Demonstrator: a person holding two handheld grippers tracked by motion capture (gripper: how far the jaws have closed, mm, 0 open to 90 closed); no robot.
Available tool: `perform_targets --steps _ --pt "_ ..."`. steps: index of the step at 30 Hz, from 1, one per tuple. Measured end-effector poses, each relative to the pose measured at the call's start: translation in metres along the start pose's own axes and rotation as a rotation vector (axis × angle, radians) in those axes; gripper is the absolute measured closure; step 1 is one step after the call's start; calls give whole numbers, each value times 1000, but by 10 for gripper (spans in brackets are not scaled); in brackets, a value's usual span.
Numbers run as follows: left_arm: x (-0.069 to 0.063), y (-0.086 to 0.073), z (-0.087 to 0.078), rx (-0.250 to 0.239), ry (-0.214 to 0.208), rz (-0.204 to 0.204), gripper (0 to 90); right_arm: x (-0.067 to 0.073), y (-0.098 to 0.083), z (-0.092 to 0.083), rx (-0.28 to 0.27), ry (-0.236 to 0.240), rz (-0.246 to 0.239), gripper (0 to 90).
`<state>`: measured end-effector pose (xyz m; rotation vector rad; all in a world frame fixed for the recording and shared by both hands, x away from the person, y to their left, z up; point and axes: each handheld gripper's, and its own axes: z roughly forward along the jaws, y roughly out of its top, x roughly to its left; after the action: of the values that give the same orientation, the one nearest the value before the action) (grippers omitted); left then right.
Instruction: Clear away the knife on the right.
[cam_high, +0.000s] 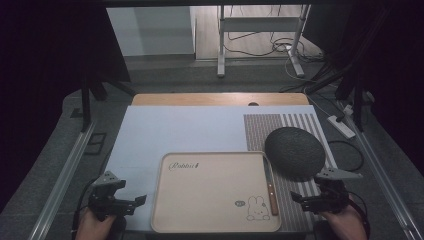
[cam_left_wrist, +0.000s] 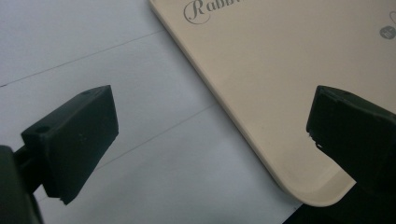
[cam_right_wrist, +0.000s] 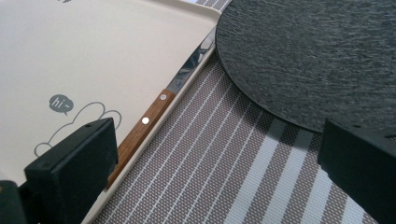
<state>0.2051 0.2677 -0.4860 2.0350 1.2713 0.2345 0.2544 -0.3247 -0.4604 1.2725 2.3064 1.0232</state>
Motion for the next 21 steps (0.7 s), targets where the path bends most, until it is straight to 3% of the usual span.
perform_targets --steps 21 --pt "1 0 -1 -5 0 -6 23 -6 -12 -17 -2 -58 32 0"
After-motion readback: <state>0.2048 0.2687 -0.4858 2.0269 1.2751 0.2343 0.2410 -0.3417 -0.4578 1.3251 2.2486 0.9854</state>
